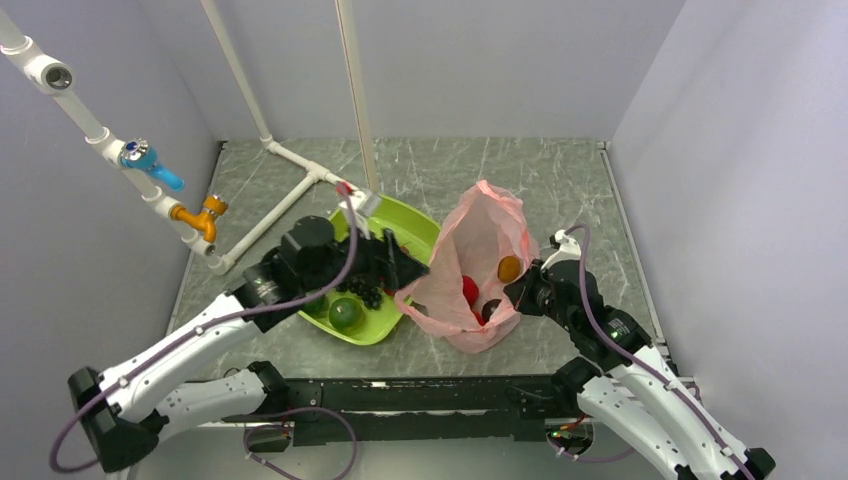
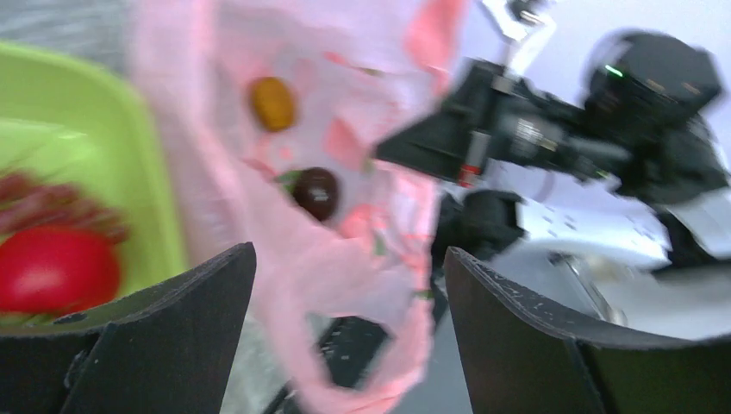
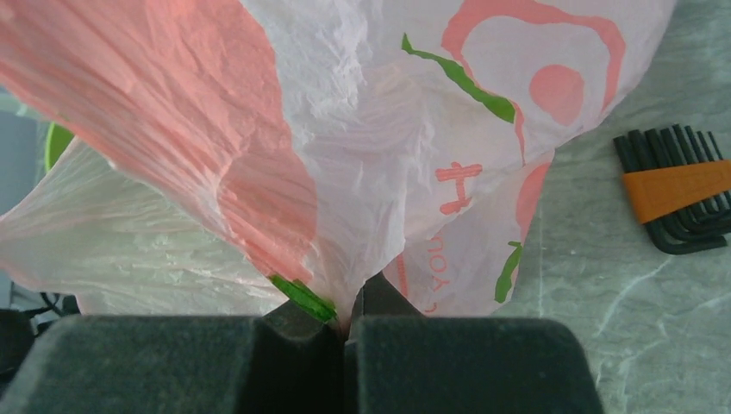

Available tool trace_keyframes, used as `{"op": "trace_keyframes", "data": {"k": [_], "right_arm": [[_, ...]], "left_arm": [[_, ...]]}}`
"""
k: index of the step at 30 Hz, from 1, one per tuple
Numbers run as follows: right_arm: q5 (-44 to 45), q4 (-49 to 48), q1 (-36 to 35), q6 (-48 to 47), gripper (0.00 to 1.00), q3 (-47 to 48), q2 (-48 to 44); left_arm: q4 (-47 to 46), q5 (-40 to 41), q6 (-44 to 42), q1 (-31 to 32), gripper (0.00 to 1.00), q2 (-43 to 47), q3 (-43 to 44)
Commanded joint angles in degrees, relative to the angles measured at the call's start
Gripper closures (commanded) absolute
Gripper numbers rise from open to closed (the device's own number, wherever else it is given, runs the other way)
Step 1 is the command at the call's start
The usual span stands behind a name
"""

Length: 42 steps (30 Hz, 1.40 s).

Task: Take the fake fruits out of the plastic bag
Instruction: Take out the fake fruit from the plastic bag.

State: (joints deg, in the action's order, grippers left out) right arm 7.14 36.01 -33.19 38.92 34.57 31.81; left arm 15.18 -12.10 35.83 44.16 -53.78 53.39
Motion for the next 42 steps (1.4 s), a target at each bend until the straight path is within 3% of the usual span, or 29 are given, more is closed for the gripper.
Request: {"op": "trace_keyframes", "data": {"k": [1,4,12,20,25,31,37,42], "right_arm": [[-3.26,-0.03,-0.22,-0.68,1.0,2.81,-1.35],[1.52,6.86,-0.25,5.94,1.0,3.37,-2.24],[7.88,29.02,-0.25,34.33,1.0,0.73,0.04],[6.22,27.38,-0.25,38.48,1.0,-4.11,3.38],[4.4,20.7,-0.26,38.39,1.0,-10.68,4.52],[6.16,17.23,-0.28,38.58,1.0,-12.48,0.93],[5.9,15.23,-0.21,37.39,1.0,-13.18,-2.31],[4.53,14.29,-0.22,36.13,1.0,-13.39,-4.69]], "left_arm": [[-10.22,-0.73,0.0,10.47,0.16,-6.95,5.26],[-5.95,2.16,-1.15,14.17,0.2,-14.03,9.57],[-4.56,8.16,-3.02,21.92,0.23,-31.63,16.75],[-0.95,17.98,-3.24,25.2,0.29,-45.25,25.13],[1.21,18.68,-3.65,25.05,0.32,-50.42,28.21],[-4.07,19.29,-0.48,25.01,0.36,-50.44,20.68],[-9.71,16.77,-4.54,25.22,0.26,-50.56,19.05],[-2.84,19.85,-9.15,25.19,0.2,-56.07,27.82]]}}
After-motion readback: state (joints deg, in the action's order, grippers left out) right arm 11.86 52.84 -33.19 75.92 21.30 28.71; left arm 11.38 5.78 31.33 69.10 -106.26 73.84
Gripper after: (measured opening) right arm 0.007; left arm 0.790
